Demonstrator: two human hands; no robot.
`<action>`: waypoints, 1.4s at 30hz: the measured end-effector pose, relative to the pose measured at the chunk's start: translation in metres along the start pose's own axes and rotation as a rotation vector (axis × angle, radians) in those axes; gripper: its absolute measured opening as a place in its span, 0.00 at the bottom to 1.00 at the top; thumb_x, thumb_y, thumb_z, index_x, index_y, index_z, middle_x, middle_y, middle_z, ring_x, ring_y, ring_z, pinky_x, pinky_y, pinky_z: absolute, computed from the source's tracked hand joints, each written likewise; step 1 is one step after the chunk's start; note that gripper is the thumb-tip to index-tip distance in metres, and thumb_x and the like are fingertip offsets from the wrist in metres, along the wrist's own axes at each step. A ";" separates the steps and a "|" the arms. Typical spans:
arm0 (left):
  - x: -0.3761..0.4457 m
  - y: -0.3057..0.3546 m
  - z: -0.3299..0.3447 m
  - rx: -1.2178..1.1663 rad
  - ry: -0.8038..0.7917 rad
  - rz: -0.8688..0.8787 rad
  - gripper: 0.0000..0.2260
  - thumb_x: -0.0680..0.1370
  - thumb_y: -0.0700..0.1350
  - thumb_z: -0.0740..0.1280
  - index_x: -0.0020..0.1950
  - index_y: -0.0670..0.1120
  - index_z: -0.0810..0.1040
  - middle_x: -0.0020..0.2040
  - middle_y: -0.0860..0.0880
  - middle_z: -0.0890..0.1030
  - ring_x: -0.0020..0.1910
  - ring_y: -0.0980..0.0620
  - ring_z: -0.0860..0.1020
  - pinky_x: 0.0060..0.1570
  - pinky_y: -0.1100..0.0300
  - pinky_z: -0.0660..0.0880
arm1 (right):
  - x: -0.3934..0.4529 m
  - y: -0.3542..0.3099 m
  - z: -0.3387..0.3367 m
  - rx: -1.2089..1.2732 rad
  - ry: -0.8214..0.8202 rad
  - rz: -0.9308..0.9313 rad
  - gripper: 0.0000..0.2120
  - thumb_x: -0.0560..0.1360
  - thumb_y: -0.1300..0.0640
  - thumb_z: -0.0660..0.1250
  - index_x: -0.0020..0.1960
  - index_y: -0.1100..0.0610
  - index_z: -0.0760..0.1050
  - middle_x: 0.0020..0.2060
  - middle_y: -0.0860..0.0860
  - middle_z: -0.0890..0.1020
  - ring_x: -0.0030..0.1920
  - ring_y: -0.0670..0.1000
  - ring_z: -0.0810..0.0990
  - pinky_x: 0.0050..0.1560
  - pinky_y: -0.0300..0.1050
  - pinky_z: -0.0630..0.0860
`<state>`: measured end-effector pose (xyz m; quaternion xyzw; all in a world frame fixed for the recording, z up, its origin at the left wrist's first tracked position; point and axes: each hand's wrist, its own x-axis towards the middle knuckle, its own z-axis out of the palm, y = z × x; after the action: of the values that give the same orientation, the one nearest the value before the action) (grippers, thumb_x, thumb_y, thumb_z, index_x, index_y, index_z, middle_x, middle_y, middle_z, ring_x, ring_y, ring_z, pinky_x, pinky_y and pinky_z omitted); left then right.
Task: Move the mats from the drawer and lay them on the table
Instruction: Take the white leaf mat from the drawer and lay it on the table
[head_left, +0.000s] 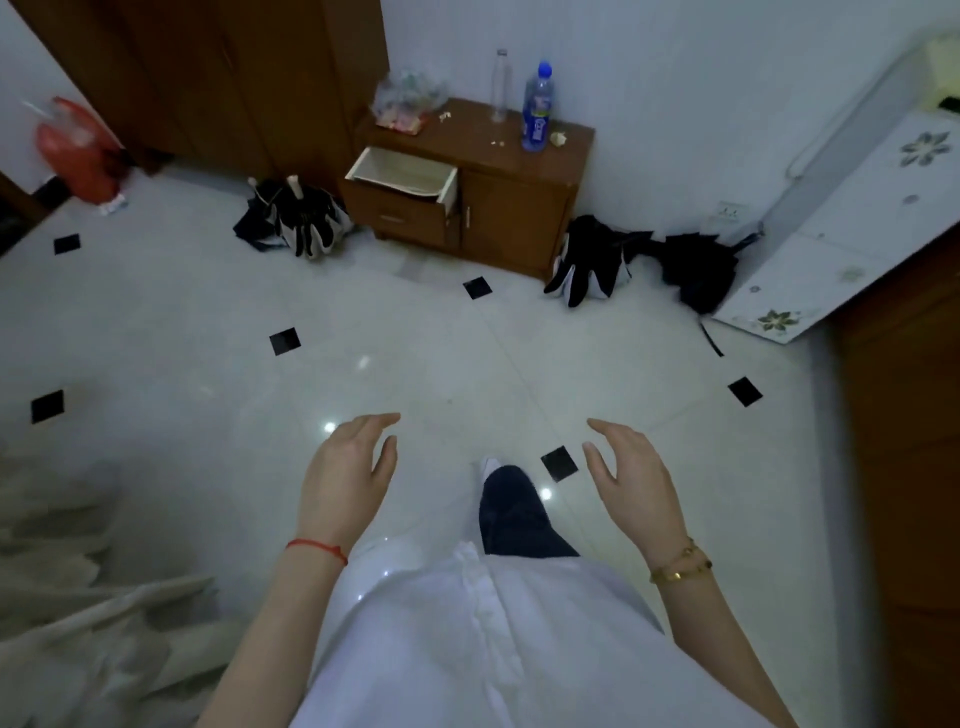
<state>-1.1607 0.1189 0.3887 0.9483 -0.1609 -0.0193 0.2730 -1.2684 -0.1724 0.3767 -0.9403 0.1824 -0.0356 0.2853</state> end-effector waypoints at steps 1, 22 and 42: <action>0.027 0.002 0.002 0.000 0.009 -0.013 0.12 0.78 0.40 0.65 0.61 0.45 0.79 0.56 0.47 0.82 0.55 0.46 0.79 0.53 0.55 0.74 | 0.033 0.001 -0.005 -0.009 -0.003 -0.009 0.17 0.80 0.53 0.61 0.67 0.57 0.72 0.60 0.52 0.79 0.61 0.51 0.74 0.59 0.37 0.66; 0.489 -0.114 -0.043 0.022 0.155 -0.196 0.13 0.78 0.41 0.65 0.62 0.45 0.78 0.54 0.46 0.82 0.50 0.46 0.80 0.48 0.53 0.78 | 0.555 -0.125 0.067 -0.050 -0.122 -0.208 0.16 0.79 0.54 0.63 0.66 0.58 0.73 0.59 0.55 0.80 0.60 0.54 0.77 0.59 0.44 0.71; 0.877 -0.241 -0.067 0.059 -0.010 0.049 0.14 0.78 0.43 0.62 0.62 0.44 0.78 0.54 0.45 0.82 0.50 0.46 0.80 0.52 0.51 0.79 | 0.862 -0.231 0.153 -0.010 -0.060 0.001 0.14 0.78 0.58 0.65 0.63 0.60 0.75 0.56 0.55 0.80 0.57 0.56 0.78 0.53 0.50 0.77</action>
<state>-0.2504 0.0693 0.3639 0.9515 -0.1858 -0.0125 0.2448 -0.3649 -0.2277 0.3440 -0.9422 0.1743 -0.0062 0.2860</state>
